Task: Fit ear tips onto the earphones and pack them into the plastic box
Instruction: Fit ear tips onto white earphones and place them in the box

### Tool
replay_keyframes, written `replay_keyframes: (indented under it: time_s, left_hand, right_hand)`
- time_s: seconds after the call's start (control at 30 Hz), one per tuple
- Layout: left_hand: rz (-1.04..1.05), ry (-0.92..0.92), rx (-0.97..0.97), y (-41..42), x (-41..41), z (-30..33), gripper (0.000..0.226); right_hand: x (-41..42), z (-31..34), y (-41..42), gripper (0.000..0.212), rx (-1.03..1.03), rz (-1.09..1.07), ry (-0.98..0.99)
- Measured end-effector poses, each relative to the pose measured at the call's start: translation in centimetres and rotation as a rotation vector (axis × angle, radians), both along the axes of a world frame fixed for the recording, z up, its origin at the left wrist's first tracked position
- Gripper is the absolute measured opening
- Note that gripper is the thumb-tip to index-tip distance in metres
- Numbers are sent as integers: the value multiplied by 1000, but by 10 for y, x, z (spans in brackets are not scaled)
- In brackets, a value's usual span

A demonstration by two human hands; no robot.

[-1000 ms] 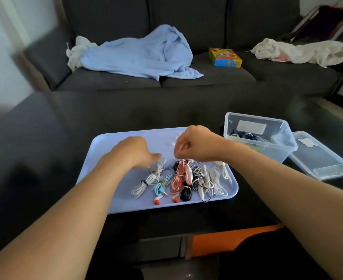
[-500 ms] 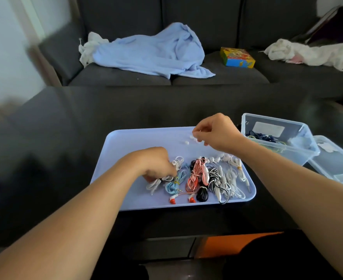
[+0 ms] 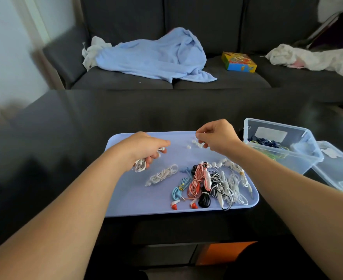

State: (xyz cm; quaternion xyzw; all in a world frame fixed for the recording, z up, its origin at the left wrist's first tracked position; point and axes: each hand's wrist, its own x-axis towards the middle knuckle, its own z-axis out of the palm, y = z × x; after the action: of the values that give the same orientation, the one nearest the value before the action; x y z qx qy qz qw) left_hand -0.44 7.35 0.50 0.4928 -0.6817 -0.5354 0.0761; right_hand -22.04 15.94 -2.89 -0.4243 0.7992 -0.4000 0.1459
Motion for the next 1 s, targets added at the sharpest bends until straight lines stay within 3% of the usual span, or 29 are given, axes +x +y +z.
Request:
replay_keyframes:
  time_s: [0.07, 0.2, 0.4, 0.6, 0.73, 1.0]
  left_hand:
    - [20, 62, -53, -1, -1, 0, 26]
    - [46, 260, 24, 4, -4, 5, 12]
    - [6, 259, 47, 7, -5, 7, 18]
    - [-30, 316, -1, 6, 0, 6, 12]
    - [1, 356, -43, 5, 1, 5, 16]
    - [38, 313, -102, 9, -7, 8, 14]
  right_hand:
    - [1, -3, -3, 6, 7, 8, 53]
    - [1, -11, -10, 10, 47, 19, 179]
    - [15, -21, -23, 15, 251, 137, 314]
    - [20, -21, -26, 7, 247, 106, 333]
    - [25, -6, -24, 8, 59, 130, 218]
    - [42, 46, 10, 6, -260, 215, -456]
